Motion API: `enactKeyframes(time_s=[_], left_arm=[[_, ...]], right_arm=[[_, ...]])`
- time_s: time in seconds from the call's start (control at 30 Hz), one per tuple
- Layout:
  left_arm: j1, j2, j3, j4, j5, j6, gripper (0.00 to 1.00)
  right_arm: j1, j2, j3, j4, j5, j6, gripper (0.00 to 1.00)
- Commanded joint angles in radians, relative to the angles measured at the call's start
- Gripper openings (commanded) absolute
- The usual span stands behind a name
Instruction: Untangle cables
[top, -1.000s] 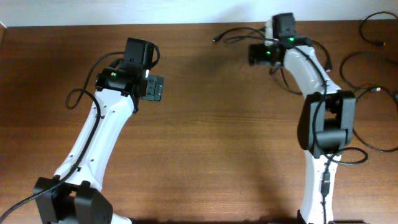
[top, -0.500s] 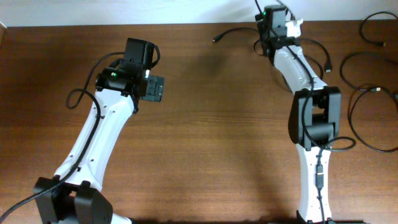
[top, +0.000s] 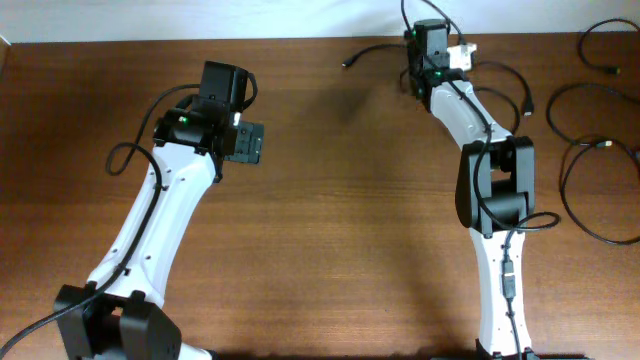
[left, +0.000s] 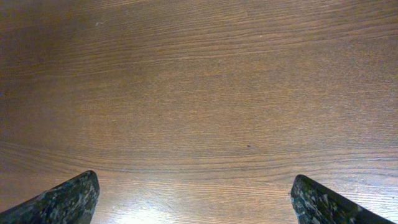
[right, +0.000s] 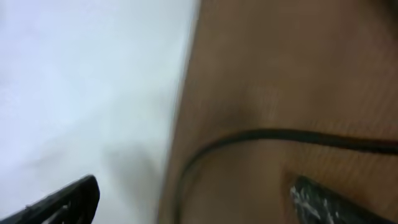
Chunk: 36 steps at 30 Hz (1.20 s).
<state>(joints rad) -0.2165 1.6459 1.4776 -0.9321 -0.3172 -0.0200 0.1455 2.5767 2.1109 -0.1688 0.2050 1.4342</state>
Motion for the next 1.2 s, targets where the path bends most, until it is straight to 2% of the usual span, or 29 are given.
enactKeyframes(time_s=[0.0,0.03,0.1,0.17,0.23,0.4,0.57,0.67,0.8,0.87,0.93,0.97,1.0,1.03,1.07,1.1,1.13,1.17], left_arm=[[0.005,0.002,0.019,-0.002,0.008,-0.002,0.99],[0.005,0.002,0.019,-0.001,0.009,-0.003,0.99],[0.005,0.002,0.019,-0.001,0.008,-0.002,0.99],[0.005,0.002,0.019,-0.001,0.008,-0.002,0.99],[0.005,0.002,0.019,-0.001,0.008,-0.002,0.99],[0.005,0.002,0.019,0.002,0.020,-0.003,0.99],[0.005,0.002,0.019,0.003,0.026,-0.002,0.99],[0.005,0.002,0.019,0.002,0.026,-0.003,0.99],[0.005,0.002,0.019,0.002,0.026,-0.002,0.99],[0.005,0.002,0.019,0.002,0.026,-0.002,0.99],[0.005,0.002,0.019,0.003,0.026,-0.002,0.99],[0.005,0.002,0.019,0.002,0.026,-0.002,0.99],[0.005,0.002,0.019,0.000,0.026,-0.002,0.99],[0.005,0.002,0.019,-0.003,0.026,-0.002,0.99],[0.005,0.002,0.019,-0.004,0.026,-0.002,0.99],[0.005,0.002,0.019,-0.003,0.026,-0.002,0.99],[0.005,0.002,0.019,-0.003,0.026,-0.002,0.99],[0.005,0.002,0.019,-0.005,0.026,-0.002,0.99]], right_arm=[[0.014,0.019,0.101,0.074,-0.059,-0.169,0.99],[0.018,0.019,0.121,0.100,-0.058,-0.271,0.99],[0.020,0.019,0.165,0.106,-0.037,-0.595,0.99],[0.011,0.019,0.165,0.070,0.029,-0.853,0.98],[-0.010,0.025,0.165,0.005,0.069,-0.940,0.99],[-0.069,0.079,0.164,-0.042,0.030,-0.975,0.99],[-0.072,0.118,0.160,-0.053,-0.050,-1.164,0.99],[-0.072,0.127,0.159,-0.058,-0.218,-1.444,0.99],[-0.074,0.128,0.159,-0.168,-0.235,-1.769,0.99],[-0.079,0.129,0.159,-0.219,-0.234,-1.865,0.99],[-0.087,0.129,0.159,-0.224,-0.232,-1.868,0.99],[-0.089,0.129,0.159,-0.225,-0.232,-1.868,0.87],[-0.093,0.130,0.157,-0.229,-0.232,-1.867,0.20],[-0.094,0.130,0.153,-0.229,-0.232,-1.867,0.04],[-0.095,0.130,0.140,-0.229,-0.232,-1.867,0.04],[-0.097,0.131,0.127,-0.228,-0.232,-1.867,0.12],[-0.097,0.135,0.115,-0.224,-0.232,-1.868,0.04],[-0.100,0.144,0.110,-0.225,-0.232,-1.867,0.04]])
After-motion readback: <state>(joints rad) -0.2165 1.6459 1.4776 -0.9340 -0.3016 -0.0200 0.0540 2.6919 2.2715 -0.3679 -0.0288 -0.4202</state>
